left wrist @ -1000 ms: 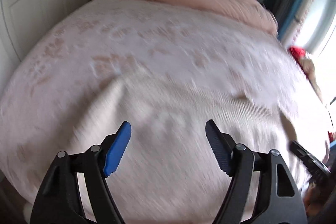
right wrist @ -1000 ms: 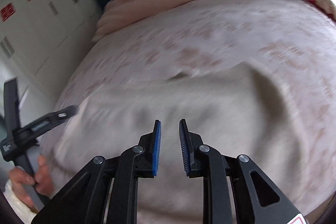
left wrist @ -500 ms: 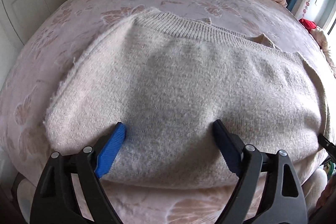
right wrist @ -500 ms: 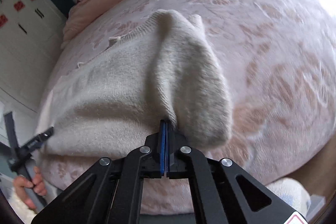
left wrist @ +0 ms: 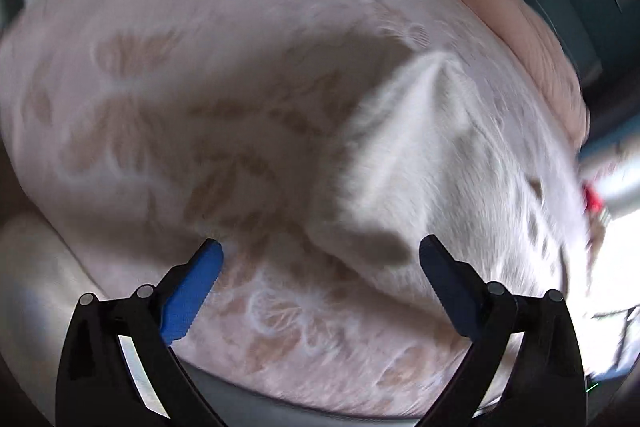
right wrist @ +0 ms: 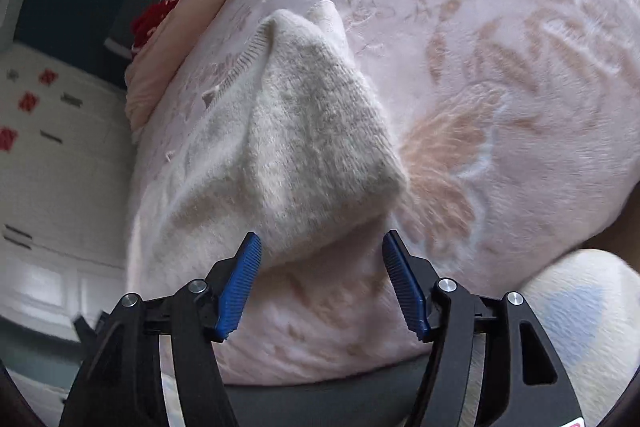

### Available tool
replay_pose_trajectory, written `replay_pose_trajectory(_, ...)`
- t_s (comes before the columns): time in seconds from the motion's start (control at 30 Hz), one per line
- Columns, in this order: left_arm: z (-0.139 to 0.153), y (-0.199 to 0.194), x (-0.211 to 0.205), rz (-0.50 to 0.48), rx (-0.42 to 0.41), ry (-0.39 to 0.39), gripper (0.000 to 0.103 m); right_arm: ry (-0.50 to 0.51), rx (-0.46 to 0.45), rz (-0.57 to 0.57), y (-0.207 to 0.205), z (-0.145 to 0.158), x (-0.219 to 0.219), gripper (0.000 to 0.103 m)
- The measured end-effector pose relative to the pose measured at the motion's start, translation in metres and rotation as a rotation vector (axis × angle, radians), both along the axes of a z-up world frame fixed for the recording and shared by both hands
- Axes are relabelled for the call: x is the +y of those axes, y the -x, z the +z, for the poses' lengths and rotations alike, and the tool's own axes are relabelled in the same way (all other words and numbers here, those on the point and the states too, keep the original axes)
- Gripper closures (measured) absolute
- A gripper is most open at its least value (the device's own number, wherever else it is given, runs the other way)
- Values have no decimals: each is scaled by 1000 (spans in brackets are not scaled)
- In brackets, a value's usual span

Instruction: Fold small clothes

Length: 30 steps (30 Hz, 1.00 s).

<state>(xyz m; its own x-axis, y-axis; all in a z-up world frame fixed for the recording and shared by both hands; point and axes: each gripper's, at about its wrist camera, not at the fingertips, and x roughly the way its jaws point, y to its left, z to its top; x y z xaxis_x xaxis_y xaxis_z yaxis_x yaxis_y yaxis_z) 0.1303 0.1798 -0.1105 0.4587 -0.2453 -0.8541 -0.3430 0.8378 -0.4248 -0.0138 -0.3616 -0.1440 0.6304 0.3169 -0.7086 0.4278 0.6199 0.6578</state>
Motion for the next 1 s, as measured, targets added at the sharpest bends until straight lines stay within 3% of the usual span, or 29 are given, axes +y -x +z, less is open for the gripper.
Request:
replay_pose_trajectory(0.1,2,-13,1,40,-30,37,6,-72,-24,-67,-19,-3,-9,39)
replay_pose_trajectory(0.13,4,-19,-2,25,-41,53,16,-97,-27,-94,-24,-3,-11,44)
replay_pose_trajectory(0.17,5,-24,-6,10,-36,58,61,-120,-29,-112,-29,-3,-14,81)
replay_pose_trajectory(0.2,7,-31,-11,-25,-9,55,77,-133,-24,-102,-37,0,-14,85)
replay_pose_trajectory(0.27,24,-35,-12,-35,-30,17,86,-108,-70,-75,-44,24,-11,87)
replay_pose_trajectory(0.37,67,-20,-4,-77,-85,-16,88,-21,-163,19,-39,86,0,88)
replay_pose_trajectory(0.47,86,5,11,-98,-68,-37,88,94,-137,70,-13,108,9,88)
replay_pose_trajectory(0.57,66,37,21,-132,-3,-101,88,211,-1,108,13,77,11,88)
replay_pose_trajectory(0.63,32,49,17,-164,69,-101,87,211,122,127,23,34,11,86)
replay_pose_trajectory(0.7,13,55,18,-157,86,-105,83,193,142,117,34,11,10,78)
replay_pose_trajectory(0.8,33,64,28,-94,2,-140,71,206,77,81,43,36,2,73)
replay_pose_trajectory(0.83,51,63,32,-70,-50,-175,62,230,63,83,42,46,1,71)
replay_pose_trajectory(0.9,78,58,32,-67,-137,-233,49,368,48,59,36,70,0,50)
replay_pose_trajectory(0.93,89,53,27,-75,-164,-263,39,432,26,44,31,82,0,46)
replay_pose_trajectory(1.0,104,37,14,-112,-208,-270,37,476,-12,45,9,97,1,45)
